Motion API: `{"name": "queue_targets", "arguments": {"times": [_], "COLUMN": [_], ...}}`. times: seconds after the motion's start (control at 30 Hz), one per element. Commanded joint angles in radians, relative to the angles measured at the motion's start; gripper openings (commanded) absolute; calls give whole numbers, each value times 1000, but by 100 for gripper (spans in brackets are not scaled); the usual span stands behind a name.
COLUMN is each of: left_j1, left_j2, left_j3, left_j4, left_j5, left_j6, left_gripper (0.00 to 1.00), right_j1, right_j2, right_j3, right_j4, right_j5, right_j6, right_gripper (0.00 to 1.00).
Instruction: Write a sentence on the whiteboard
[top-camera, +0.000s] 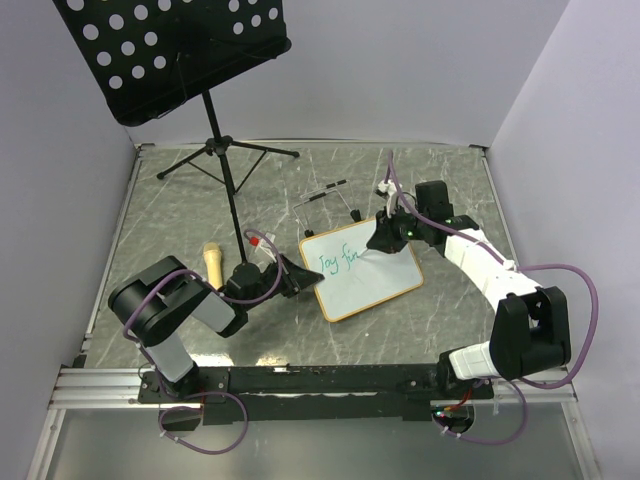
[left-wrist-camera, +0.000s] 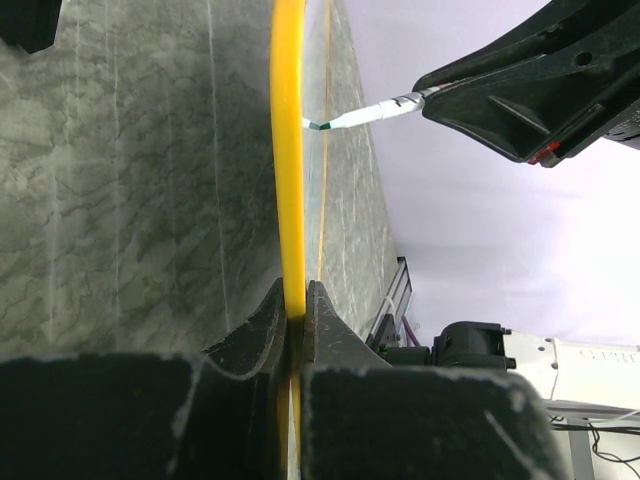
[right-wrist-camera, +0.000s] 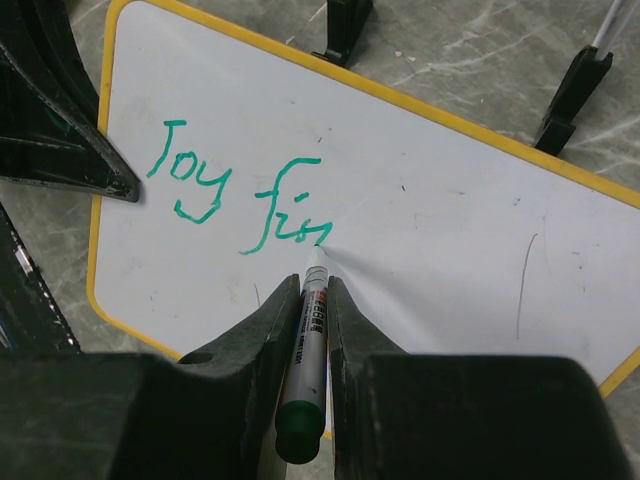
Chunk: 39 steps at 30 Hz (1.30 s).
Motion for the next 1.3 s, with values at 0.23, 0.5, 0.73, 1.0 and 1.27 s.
{"name": "queue_targets", "arguments": {"times": [0.23, 0.5, 0.73, 1.0, 1.27], "left_j1": [5, 4, 4, 4, 2], "left_j2": [-40, -38, -37, -32, -31], "left_j3": [19, 17, 13, 14, 5], "left_j4": [391, 397, 410, 417, 429], "left_j5": [28, 34, 39, 42, 40], "left_j6": [44, 41, 39, 36, 32], "left_gripper": [1, 1, 1, 1, 1], "right_j1": [-42, -49, -48, -42, -37], "right_j2": [-17, -72, -19, 11, 30], "right_j3": [31, 12, 31, 40, 47], "right_j4": [-10, 51, 40, 27, 17], "right_j5": [-26, -54, -45, -36, -7], "right_j6": [-11, 15, 12, 7, 8], "right_gripper": [0, 0, 0, 0, 0]}}
